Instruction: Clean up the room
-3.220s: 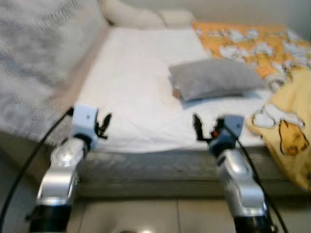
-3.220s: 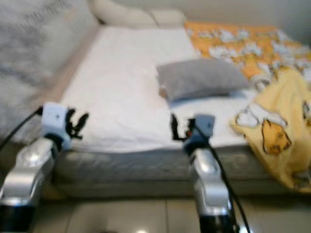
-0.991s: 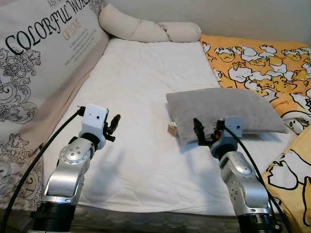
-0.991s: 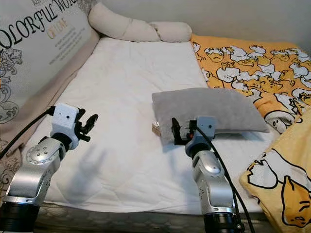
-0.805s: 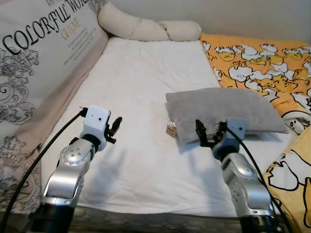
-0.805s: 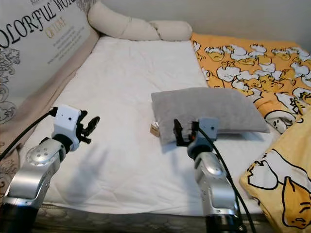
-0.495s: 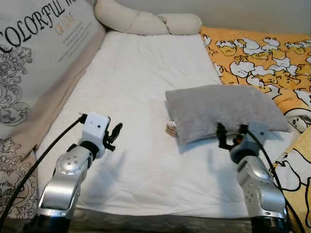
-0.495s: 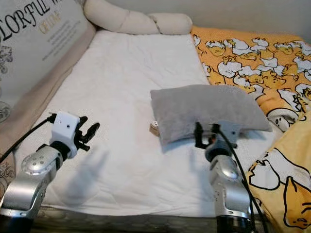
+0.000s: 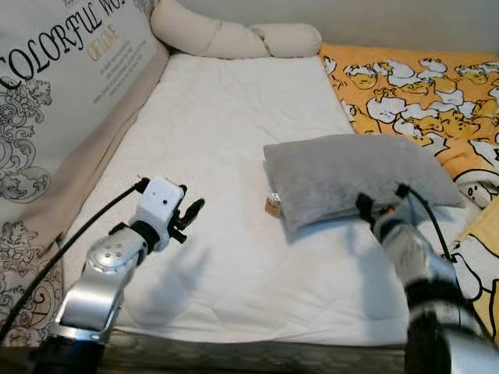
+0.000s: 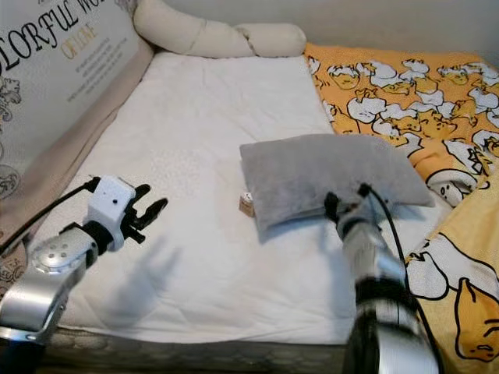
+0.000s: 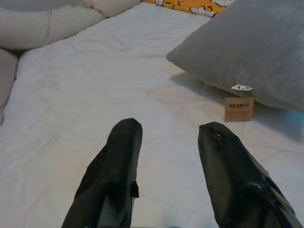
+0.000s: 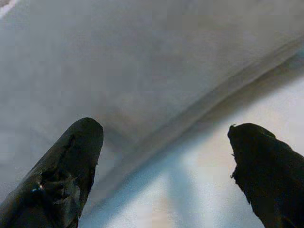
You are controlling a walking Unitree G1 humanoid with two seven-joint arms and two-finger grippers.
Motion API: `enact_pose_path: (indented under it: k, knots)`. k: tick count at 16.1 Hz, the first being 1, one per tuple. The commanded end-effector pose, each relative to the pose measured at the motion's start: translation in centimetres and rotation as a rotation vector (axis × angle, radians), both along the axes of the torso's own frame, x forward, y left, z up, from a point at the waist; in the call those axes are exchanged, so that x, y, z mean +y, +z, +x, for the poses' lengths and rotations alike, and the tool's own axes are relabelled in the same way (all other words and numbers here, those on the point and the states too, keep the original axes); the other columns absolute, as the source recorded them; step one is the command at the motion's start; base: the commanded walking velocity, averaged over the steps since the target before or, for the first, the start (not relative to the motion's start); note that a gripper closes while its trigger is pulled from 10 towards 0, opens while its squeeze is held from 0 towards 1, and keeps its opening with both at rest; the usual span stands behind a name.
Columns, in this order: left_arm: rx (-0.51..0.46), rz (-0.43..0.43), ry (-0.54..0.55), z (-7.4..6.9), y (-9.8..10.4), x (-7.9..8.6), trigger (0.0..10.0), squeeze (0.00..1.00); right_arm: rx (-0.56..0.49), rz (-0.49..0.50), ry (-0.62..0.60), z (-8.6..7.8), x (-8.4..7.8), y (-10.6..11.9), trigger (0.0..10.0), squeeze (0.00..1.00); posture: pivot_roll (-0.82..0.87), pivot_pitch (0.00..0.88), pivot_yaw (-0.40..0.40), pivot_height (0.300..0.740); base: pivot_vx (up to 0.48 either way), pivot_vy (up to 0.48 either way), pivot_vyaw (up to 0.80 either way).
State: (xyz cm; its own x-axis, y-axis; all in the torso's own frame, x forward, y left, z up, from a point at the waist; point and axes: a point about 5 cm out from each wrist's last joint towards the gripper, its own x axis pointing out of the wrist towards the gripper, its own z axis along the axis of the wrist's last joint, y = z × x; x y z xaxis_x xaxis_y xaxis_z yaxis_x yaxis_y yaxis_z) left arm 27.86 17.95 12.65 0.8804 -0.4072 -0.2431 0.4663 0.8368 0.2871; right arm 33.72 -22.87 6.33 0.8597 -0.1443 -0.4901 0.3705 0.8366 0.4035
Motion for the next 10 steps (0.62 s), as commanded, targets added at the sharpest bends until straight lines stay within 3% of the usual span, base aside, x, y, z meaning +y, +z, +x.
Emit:
enact_pose_path:
  k: [1,4,7,10]
  knots:
    - [0.005,0.019,-0.010,0.1,0.0,0.1,10.0,0.00,0.010,0.034,-0.011,0.2,-0.1,-0.2,10.0,0.00,0.05,0.000,-0.006,0.740,0.000,0.000,0.00]
    - [0.003,0.032,-0.020,-0.1,0.1,0.1,10.0,0.00,-0.029,0.210,-0.119,1.4,0.2,0.7,10.0,0.00,0.11,0.000,-0.029,0.740,0.000,0.000,0.00]
    - [0.006,0.050,-0.056,-0.9,0.5,0.3,10.0,0.00,-0.027,0.308,-0.234,1.7,-0.2,0.9,10.0,0.00,0.16,0.000,-0.040,0.740,0.000,0.000,0.00]
    - [0.026,0.093,-0.097,-2.1,1.2,1.0,10.0,0.00,-0.045,0.334,-0.287,1.8,-0.4,1.2,10.0,0.00,0.21,0.000,-0.028,0.740,0.000,0.000,0.00]
